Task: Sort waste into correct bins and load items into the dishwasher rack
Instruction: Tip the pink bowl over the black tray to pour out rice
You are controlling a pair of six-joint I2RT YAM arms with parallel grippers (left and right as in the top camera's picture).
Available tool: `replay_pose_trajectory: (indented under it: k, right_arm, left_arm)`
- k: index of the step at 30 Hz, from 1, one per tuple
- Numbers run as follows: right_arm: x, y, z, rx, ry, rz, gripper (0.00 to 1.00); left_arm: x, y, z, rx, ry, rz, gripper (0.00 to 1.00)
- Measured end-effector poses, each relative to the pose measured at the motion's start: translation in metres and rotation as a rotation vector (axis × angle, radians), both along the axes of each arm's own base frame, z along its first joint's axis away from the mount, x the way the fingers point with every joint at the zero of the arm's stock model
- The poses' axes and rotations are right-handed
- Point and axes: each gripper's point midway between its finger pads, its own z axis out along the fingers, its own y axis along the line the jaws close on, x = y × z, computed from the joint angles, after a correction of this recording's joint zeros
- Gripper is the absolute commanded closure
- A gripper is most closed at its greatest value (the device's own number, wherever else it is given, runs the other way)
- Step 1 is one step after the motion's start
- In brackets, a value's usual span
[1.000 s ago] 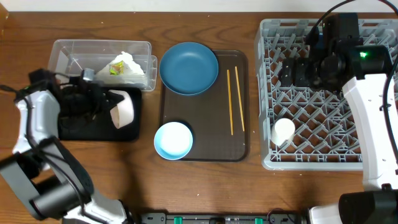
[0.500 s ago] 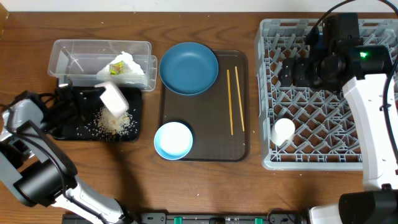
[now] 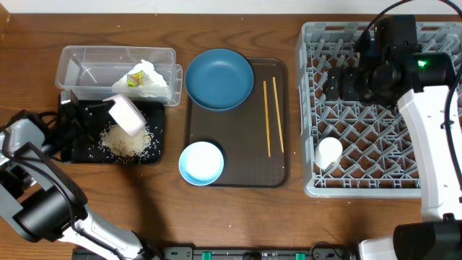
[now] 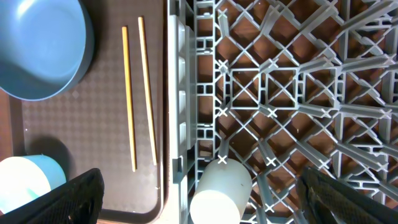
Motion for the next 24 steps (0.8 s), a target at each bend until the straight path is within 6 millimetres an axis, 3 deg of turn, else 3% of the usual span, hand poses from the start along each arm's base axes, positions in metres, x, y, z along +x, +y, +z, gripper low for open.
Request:
replay_pose_trajectory:
  k: [18,24]
  right_arm:
    - [-0.001,0.0,-0.001,0.0,0.006,0.0,0.03]
    - [-0.003,0.0,-0.001,-0.001,0.014,0.0,0.03]
  left_arm:
    - [-0.001,-0.005,0.0,-0.022,0.027,-0.008,0.94]
    - [-0.003,-0.017,0.005,-0.029,0.035,-0.035,0.94]
